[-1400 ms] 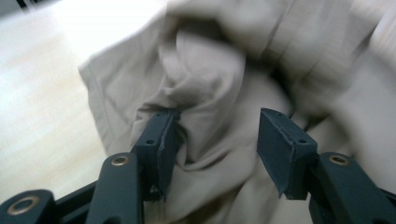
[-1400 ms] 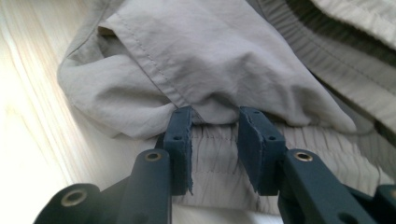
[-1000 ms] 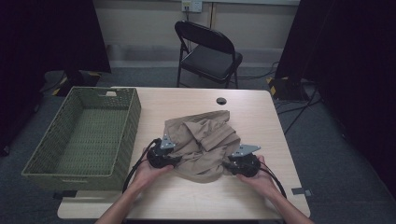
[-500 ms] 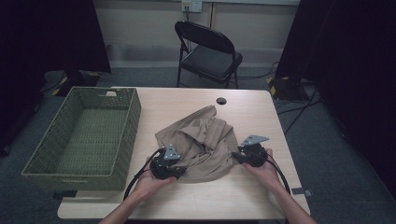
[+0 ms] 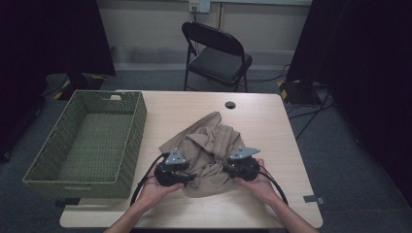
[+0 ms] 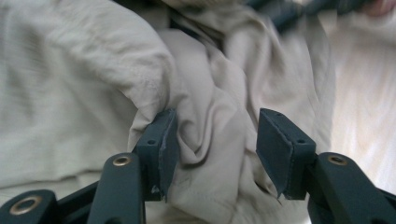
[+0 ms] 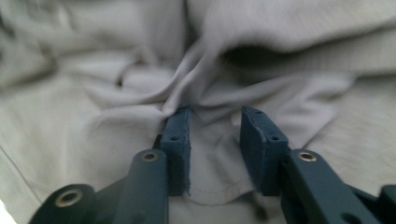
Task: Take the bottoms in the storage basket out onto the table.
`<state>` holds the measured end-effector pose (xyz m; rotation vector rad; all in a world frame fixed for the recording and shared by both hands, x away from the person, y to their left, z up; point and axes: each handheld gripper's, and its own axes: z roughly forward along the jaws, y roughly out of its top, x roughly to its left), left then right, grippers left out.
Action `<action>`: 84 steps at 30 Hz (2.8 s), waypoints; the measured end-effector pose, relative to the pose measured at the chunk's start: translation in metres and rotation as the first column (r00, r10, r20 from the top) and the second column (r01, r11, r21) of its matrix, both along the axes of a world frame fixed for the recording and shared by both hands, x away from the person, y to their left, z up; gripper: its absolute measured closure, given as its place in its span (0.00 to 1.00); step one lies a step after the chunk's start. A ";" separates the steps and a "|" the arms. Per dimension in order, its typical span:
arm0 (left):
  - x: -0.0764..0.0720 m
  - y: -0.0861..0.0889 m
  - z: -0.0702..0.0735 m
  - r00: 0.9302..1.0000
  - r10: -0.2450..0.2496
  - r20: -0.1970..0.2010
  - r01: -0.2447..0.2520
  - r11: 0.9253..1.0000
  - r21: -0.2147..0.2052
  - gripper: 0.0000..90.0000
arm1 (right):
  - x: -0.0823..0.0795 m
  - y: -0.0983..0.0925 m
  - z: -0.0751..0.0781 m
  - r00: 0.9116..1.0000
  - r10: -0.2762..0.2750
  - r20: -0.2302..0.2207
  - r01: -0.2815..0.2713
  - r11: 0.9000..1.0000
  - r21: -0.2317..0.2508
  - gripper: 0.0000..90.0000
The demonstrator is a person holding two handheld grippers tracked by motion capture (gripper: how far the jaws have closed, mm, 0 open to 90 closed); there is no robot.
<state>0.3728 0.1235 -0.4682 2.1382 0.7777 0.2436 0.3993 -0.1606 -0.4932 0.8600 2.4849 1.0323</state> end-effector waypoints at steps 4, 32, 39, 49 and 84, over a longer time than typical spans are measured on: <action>0.002 0.003 0.007 1.000 0.019 0.022 -0.018 0.999 -0.026 0.53 | -0.002 0.001 -0.005 1.000 0.005 -0.019 -0.004 0.999 0.034 0.74; -0.020 -0.029 -0.022 0.994 -0.108 -0.030 0.111 0.988 0.107 0.54 | 0.010 -0.041 -0.001 0.997 -0.076 -0.009 0.075 0.997 -0.021 0.71; -0.015 -0.026 -0.008 0.994 -0.106 0.002 0.106 0.993 0.046 0.58 | 0.004 -0.054 0.017 0.995 -0.100 -0.007 0.101 0.993 0.061 0.66; -0.002 -0.024 -0.023 0.998 -0.054 -0.025 0.057 0.992 0.113 0.61 | 0.021 -0.095 0.011 0.965 -0.262 -0.014 0.262 0.963 0.055 0.44; 0.009 -0.058 0.026 0.986 -0.139 0.096 0.138 0.990 0.022 0.54 | 0.018 -0.039 -0.005 0.990 -0.142 -0.025 0.143 0.989 0.040 0.55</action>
